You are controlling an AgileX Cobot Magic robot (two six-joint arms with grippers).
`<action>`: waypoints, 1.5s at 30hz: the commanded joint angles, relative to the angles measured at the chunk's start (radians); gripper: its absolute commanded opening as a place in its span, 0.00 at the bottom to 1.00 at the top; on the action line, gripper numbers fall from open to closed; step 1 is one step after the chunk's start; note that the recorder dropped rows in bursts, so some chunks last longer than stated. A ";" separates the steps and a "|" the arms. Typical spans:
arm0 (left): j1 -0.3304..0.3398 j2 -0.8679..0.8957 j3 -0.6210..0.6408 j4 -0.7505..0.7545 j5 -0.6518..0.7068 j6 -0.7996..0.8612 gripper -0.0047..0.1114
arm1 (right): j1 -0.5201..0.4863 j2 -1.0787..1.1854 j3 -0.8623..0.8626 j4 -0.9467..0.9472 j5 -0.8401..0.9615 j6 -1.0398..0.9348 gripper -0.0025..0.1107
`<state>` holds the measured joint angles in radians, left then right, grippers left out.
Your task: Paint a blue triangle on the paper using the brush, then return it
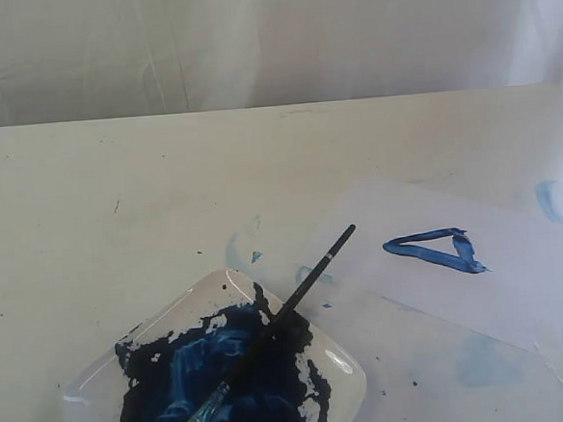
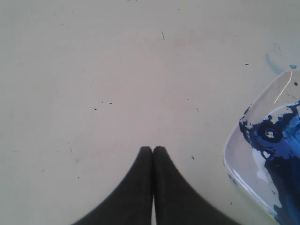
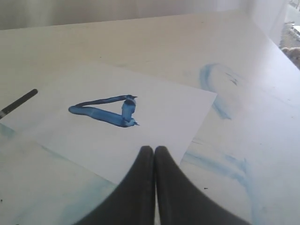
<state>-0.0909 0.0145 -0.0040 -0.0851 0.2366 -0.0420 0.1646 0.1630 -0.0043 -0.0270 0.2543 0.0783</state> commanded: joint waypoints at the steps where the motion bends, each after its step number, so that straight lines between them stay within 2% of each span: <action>1: -0.002 -0.006 0.004 -0.009 -0.001 -0.006 0.04 | -0.044 -0.091 0.004 -0.007 0.038 0.004 0.02; 3: -0.002 -0.006 0.004 -0.009 -0.001 -0.006 0.04 | -0.044 -0.162 0.004 -0.007 0.083 0.004 0.02; 10: -0.002 -0.006 0.004 -0.007 -0.001 -0.006 0.04 | -0.039 -0.163 0.004 -0.007 0.093 0.006 0.02; 17: -0.002 -0.006 0.004 -0.007 -0.001 -0.006 0.04 | 0.036 -0.163 0.004 -0.007 0.093 0.006 0.02; 45: -0.002 -0.006 0.004 -0.007 -0.001 -0.006 0.04 | 0.036 -0.163 0.004 -0.007 0.093 0.006 0.02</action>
<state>-0.0909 0.0123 -0.0040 -0.0851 0.2366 -0.0436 0.1985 0.0055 -0.0043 -0.0270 0.3471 0.0800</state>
